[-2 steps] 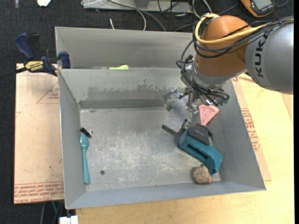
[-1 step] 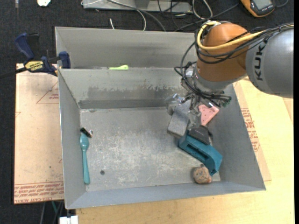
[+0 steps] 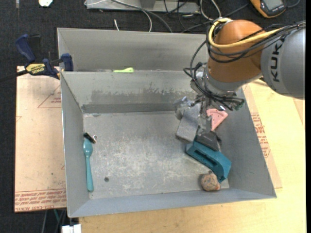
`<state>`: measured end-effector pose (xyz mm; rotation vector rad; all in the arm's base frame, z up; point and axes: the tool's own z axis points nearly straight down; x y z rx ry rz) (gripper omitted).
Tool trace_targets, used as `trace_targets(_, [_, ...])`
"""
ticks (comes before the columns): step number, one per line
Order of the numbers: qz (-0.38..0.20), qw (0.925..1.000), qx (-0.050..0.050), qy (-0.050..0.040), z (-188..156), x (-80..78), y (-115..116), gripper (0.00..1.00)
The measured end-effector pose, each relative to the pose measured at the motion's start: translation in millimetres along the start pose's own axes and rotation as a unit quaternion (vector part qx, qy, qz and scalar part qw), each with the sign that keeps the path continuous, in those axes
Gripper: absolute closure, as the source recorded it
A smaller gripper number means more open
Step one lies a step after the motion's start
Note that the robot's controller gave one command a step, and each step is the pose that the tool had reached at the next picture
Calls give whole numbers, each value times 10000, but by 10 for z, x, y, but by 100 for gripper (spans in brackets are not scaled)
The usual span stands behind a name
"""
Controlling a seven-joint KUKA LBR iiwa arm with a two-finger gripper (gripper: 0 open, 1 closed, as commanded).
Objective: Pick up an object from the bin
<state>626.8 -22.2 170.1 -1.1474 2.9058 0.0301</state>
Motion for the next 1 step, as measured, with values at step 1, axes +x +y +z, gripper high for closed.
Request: trace_targets(1, [-668, 9978, 22, -11, -620, -43, -8, 100])
